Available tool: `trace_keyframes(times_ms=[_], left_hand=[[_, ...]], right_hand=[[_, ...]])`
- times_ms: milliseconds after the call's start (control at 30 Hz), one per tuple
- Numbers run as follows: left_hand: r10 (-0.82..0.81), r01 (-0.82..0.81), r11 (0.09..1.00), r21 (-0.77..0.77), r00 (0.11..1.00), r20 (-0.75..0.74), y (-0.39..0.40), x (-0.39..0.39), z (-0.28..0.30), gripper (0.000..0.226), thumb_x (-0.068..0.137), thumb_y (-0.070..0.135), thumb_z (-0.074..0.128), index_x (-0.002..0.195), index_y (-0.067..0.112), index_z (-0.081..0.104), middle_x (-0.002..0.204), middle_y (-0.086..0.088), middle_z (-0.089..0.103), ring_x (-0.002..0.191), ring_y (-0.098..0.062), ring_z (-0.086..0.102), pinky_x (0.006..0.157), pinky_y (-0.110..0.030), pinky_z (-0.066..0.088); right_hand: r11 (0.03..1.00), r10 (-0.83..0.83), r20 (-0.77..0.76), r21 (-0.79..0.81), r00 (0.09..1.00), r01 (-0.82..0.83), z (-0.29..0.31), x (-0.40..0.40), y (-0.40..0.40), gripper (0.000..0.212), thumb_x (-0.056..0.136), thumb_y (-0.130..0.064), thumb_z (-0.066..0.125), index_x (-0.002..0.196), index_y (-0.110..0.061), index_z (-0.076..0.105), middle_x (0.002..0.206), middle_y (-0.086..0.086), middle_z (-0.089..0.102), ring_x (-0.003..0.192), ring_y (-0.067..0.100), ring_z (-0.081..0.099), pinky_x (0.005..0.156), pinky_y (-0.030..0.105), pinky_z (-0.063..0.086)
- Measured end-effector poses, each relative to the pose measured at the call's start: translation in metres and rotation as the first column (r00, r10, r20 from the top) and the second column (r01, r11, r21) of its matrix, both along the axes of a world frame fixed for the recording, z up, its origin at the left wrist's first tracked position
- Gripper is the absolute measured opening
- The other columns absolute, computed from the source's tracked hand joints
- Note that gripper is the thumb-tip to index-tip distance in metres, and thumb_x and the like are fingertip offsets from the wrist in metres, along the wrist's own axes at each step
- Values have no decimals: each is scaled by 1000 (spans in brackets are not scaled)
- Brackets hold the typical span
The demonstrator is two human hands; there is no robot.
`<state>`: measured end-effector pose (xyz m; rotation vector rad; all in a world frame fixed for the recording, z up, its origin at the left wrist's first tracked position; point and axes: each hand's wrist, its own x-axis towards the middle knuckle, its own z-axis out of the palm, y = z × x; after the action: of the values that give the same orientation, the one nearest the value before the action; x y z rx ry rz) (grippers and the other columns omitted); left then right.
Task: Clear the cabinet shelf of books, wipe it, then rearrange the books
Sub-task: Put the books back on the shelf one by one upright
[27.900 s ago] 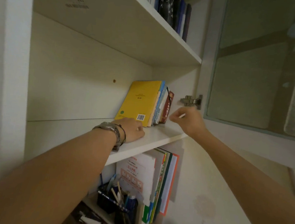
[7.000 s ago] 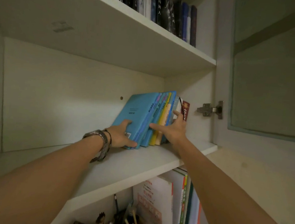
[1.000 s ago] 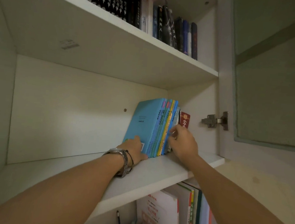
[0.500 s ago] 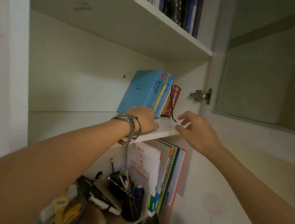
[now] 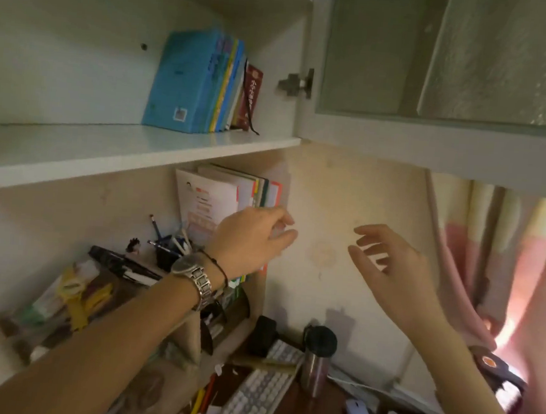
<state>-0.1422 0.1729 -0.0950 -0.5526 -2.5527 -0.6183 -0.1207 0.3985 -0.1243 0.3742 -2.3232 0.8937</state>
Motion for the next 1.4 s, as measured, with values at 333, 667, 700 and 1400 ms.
trace_keyframes(times_ms=[333, 667, 700, 1400], left_hand=[[-261, 219, 960, 175, 925, 275, 77, 24, -141, 20, 93, 37, 56, 106, 25, 64, 101, 12, 68, 95, -2, 62, 82, -25, 51], [-403, 332, 915, 227, 761, 509, 156, 81, -260, 16, 92, 32, 57, 102, 26, 67, 96, 12, 69, 90, -6, 64, 79, -31, 54], [-404, 337, 915, 224, 744, 532, 163, 88, -271, 16, 92, 32, 58, 102, 26, 68, 97, 11, 70, 90, -7, 65, 78, -31, 54], [-320, 354, 918, 180, 392, 862, 204, 204, -402, 47, 93, 22, 50, 139, 17, 43, 139, 1, 45, 118, -14, 51, 94, -25, 44]], right_hand=[[956, -247, 191, -111, 950, 271, -127, 98, 73, 21, 90, -20, 64, 110, -24, 61, 99, -9, 65, 88, 9, 62, 77, 33, 53], [795, -492, 482, -90, 725, 600, -244, 213, 128, 15, 93, -25, 59, 108, -26, 59, 106, -6, 64, 92, 11, 62, 80, 33, 54], [779, -510, 499, -78, 701, 622, -255, 223, 128, 16, 93, -24, 60, 109, -26, 59, 104, -7, 65, 91, 10, 62, 78, 31, 54], [614, -349, 880, -44, 321, 788, -388, 297, 109, 88, 71, -23, 82, 142, -24, 31, 147, 7, 28, 128, 23, 38, 106, 38, 36]])
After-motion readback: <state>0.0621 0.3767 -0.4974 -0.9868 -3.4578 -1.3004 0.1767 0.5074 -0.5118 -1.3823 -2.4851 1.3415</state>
